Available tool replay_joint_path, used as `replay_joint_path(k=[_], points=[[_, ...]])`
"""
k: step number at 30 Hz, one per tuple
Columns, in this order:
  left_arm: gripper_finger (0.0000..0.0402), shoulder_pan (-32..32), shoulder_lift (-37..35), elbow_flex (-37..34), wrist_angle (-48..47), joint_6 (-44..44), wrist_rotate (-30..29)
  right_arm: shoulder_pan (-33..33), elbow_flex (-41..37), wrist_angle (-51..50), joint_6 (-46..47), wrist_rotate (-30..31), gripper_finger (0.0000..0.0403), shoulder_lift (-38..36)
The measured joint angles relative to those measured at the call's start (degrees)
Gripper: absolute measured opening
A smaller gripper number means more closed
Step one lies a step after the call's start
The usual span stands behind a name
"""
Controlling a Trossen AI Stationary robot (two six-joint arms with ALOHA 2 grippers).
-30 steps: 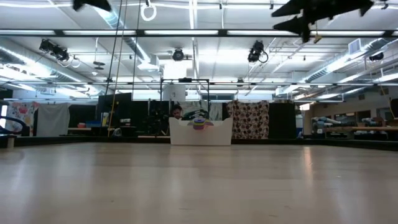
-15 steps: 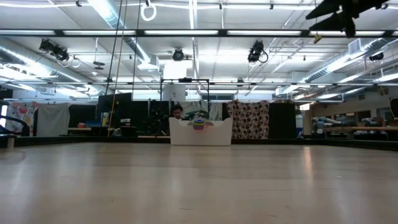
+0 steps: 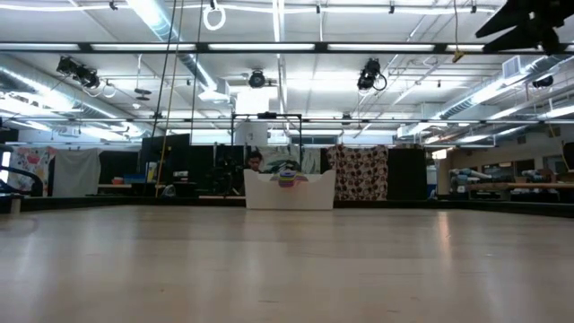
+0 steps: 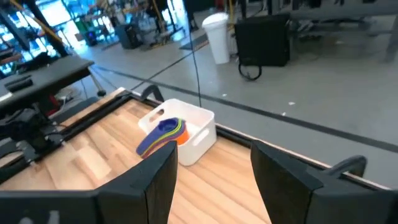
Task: Nest measuring cups in basket
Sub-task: Return to Home Position
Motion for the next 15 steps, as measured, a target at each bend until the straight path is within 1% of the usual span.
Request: replay_joint_path(k=[2,5,10,13,15], points=[[0.0009,0.0,-1.71,0.02,-0.81,-0.86,-0.19,0.0,-0.07,-0.88,0.04,0.96,0.0209,-2.39],[0.0009,0.04,-1.51,1.42,-3.57,-2.29,-0.25,0.0,-1.43,-0.78,0.2,1.75,0.0209,-6.73],[0.0009,0.04,-1.61,1.35,-3.86,-1.14,-0.38,0.0,-5.62,-1.61,4.65,3.08,0.0209,-13.57],[0.0009,0.04,-1.61,0.43,-2.89,-0.04,-0.37,0.02,-8.01,-1.23,6.18,3.39,0.0209,-13.02],[0.0009,0.04,-1.63,-1.07,-1.91,0.11,-0.36,0.0,-10.19,2.39,5.78,3.66,0.0209,-12.54]])
